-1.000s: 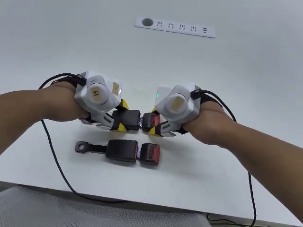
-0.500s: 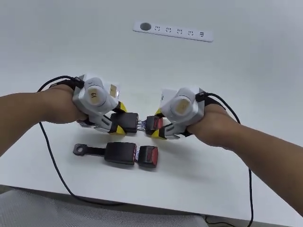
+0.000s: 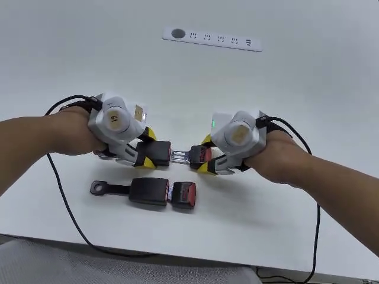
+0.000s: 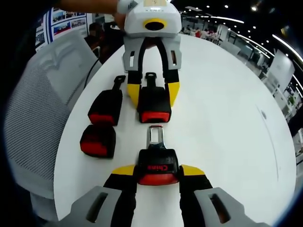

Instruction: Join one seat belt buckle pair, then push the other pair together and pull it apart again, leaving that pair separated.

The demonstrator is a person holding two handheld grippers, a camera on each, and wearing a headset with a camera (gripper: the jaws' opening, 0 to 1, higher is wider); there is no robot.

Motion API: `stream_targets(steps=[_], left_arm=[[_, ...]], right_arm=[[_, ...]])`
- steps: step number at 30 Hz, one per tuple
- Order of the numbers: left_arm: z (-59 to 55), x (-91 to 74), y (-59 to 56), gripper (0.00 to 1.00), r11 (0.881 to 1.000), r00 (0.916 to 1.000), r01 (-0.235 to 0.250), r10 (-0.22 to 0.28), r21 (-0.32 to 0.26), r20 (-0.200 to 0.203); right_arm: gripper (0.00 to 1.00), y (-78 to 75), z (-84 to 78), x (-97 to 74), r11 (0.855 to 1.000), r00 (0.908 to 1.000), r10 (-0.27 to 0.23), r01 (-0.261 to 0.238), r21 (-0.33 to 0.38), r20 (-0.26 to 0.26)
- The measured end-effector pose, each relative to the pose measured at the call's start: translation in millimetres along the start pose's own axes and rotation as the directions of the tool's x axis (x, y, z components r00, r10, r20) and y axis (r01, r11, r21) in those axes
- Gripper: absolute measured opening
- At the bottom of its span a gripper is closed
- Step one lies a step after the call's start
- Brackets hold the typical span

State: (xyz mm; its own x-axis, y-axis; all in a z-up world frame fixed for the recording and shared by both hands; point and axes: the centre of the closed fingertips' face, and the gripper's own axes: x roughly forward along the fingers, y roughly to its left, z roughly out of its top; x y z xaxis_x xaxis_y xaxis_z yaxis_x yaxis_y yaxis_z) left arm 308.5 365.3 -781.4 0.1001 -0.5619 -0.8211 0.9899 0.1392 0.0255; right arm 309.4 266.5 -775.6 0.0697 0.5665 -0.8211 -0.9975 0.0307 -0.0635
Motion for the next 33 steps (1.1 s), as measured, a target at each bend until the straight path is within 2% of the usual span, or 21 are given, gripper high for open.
stream_targets(steps=[9,17,21,28,31,33], left_arm=[[3.2,-1.4,-3.6,0.34,1.000,1.0000,0.004,-0.004,0.001,-0.001],[3.5,-1.8,-3.6,0.35,1.000,1.0000,0.005,-0.005,0.003,-0.005],[4.3,-1.4,-3.7,0.35,1.000,0.9997,0.017,-0.017,0.001,-0.017],[4.2,-0.6,-3.3,0.35,1.000,0.9986,0.015,-0.015,0.005,-0.052],[5.9,-0.4,-4.0,0.37,1.000,0.9979,0.008,-0.007,0.012,-0.064],[5.3,-0.6,-2.3,0.38,1.000,0.9976,0.004,-0.004,0.003,-0.069]], right_arm=[[0.31,-4.8,-37.8,-18.8,1.000,0.9990,-0.020,0.021,0.023,-0.040],[0.32,-8.1,-63.7,-34.8,0.999,0.9970,-0.024,0.027,0.040,-0.073],[0.32,-9.9,-69.0,-37.1,0.998,0.9972,-0.017,0.021,0.060,-0.073],[0.33,-7.5,-65.6,-38.7,0.995,0.9962,-0.002,0.011,0.100,-0.087],[0.37,-11.3,-69.1,-31.3,0.994,0.9953,-0.008,0.018,0.104,-0.097],[0.40,-8.4,-62.7,-36.2,0.995,0.9946,-0.012,0.023,0.101,-0.103]])
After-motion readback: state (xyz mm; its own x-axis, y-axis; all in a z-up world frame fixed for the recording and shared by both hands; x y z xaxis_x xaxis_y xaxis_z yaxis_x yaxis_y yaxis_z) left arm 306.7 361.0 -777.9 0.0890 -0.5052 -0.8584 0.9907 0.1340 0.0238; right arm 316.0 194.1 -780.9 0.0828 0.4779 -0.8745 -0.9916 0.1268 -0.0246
